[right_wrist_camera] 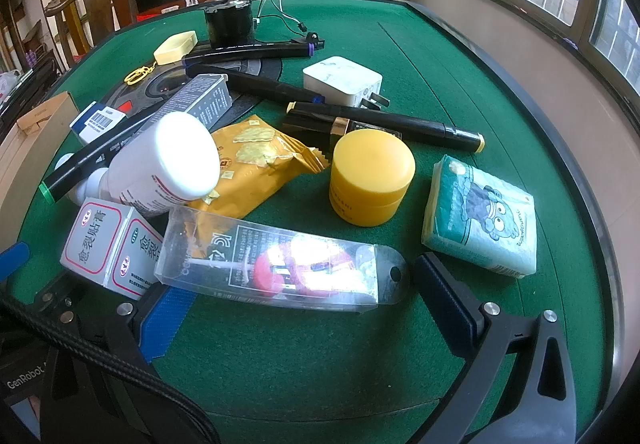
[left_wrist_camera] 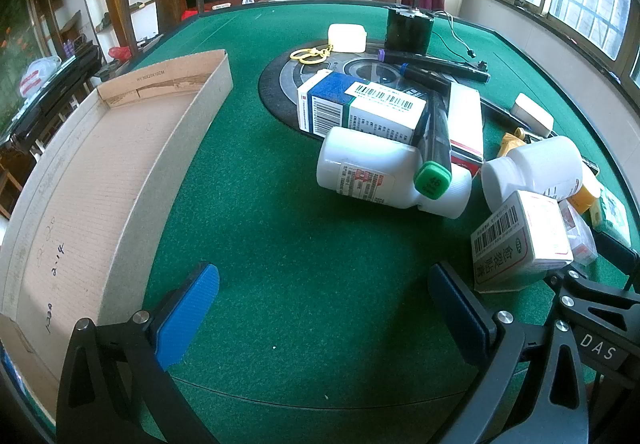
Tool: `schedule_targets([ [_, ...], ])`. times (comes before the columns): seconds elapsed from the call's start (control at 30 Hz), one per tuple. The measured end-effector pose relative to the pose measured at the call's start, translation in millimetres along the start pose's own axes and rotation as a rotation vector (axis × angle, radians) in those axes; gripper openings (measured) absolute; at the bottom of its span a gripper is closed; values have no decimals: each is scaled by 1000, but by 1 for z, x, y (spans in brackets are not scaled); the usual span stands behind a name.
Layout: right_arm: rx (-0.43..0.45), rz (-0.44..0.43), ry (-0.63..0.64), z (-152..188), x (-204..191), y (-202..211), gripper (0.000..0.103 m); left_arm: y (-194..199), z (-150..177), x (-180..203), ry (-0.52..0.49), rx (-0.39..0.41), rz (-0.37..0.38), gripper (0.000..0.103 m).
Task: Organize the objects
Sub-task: 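Move the left tool toward the white medicine box with red-bordered label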
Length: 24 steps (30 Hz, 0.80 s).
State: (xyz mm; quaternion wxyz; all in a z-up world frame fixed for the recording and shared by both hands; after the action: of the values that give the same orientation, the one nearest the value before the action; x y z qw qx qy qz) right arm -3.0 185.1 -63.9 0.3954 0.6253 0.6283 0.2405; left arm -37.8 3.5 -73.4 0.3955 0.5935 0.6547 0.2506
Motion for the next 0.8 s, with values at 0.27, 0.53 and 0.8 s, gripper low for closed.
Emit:
schedule_targets([
  [0.27,-50,13,-36,4,2,-1,103,0,2,-1,-3,-6,0,102],
  [0.53,-54,23,-39,14,-2,9,103,1,3,0,-6,-24,-5,102],
  [0.8,5,1,-29,16,-3,55,103,65,7,-17,-39,87,133,100],
])
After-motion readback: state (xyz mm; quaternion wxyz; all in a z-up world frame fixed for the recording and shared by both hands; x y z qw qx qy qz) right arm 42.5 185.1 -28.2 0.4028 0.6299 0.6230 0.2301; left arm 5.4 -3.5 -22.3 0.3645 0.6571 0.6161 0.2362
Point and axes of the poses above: each gripper's, at about its wrist camera, not at the fingertips, and y roughly against the way its jaws point, x to its right, z to its underside, the point moved 9 cm from there along -y, roughly the way its jaws point, and after that the axes turned 15 degrees about -z, right-handed, at the moved point
